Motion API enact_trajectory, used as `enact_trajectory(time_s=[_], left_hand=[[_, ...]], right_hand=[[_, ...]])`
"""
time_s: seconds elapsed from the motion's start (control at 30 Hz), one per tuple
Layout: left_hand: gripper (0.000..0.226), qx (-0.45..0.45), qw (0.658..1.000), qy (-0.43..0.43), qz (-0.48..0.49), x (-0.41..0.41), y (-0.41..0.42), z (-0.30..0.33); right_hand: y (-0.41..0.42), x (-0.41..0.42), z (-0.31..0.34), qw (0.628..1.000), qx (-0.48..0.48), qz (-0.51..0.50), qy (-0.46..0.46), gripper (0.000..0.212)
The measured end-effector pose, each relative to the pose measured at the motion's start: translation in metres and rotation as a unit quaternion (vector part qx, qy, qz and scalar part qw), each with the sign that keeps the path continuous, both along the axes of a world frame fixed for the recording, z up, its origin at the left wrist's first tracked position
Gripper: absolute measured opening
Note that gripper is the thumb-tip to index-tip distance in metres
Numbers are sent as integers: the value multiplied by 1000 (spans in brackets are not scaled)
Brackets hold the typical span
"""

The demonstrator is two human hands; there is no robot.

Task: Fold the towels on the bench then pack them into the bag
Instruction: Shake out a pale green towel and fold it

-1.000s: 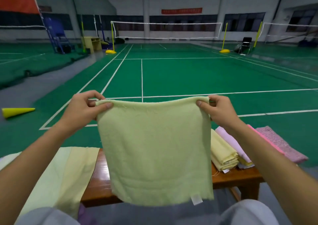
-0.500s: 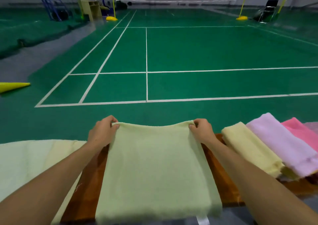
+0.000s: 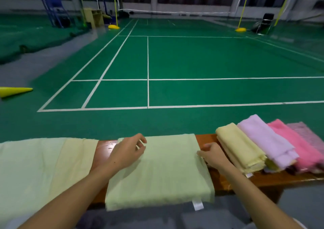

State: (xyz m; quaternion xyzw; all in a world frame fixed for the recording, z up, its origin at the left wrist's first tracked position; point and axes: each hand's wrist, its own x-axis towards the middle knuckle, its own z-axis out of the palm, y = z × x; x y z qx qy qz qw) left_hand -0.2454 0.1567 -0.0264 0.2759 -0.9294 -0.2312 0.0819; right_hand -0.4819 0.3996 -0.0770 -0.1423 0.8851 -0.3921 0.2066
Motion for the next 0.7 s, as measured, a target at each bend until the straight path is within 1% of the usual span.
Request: enact_trajectory(time_s=[0.1, 0.2, 0.27, 0.3, 0.4, 0.43, 0.47, 0.5, 0.6, 0.63, 0.7], left_hand=[[10, 28, 998, 4, -50, -5, 33, -5], [11, 44, 995, 9, -94, -13, 54, -13], [15, 37, 992, 9, -122, -22, 62, -17], [21, 21, 990, 4, -136, -27, 67, -18], [53, -41, 983, -8, -178, -40, 74, -19], [60, -54, 979, -19, -193, -45, 74, -19], [63, -58, 976, -36, -207, -49, 72, -20], [59, -59, 973, -53, -217, -52, 70, -21], [14, -75, 968, -87, -222, -62, 61, -27], [10, -74, 969, -86, -218, -65, 57, -29], [15, -63, 974, -73, -206, -66, 53, -31]], right_hand=[[12, 25, 9, 999, -22, -6, 32, 37], [15, 45, 18, 995, -37, 35, 89, 28], [14, 57, 24, 990, -52, 69, 113, 25], [12, 64, 27, 988, -63, 90, 113, 23], [4, 81, 33, 978, -107, 160, 78, 23], [1, 85, 34, 973, -122, 185, 62, 23], [-2, 87, 34, 967, -137, 211, 48, 23], [-4, 88, 33, 960, -149, 234, 39, 22], [-5, 87, 25, 951, -152, 265, 38, 18], [-3, 86, 22, 953, -148, 261, 34, 20], [5, 83, 17, 962, -134, 238, 24, 28]])
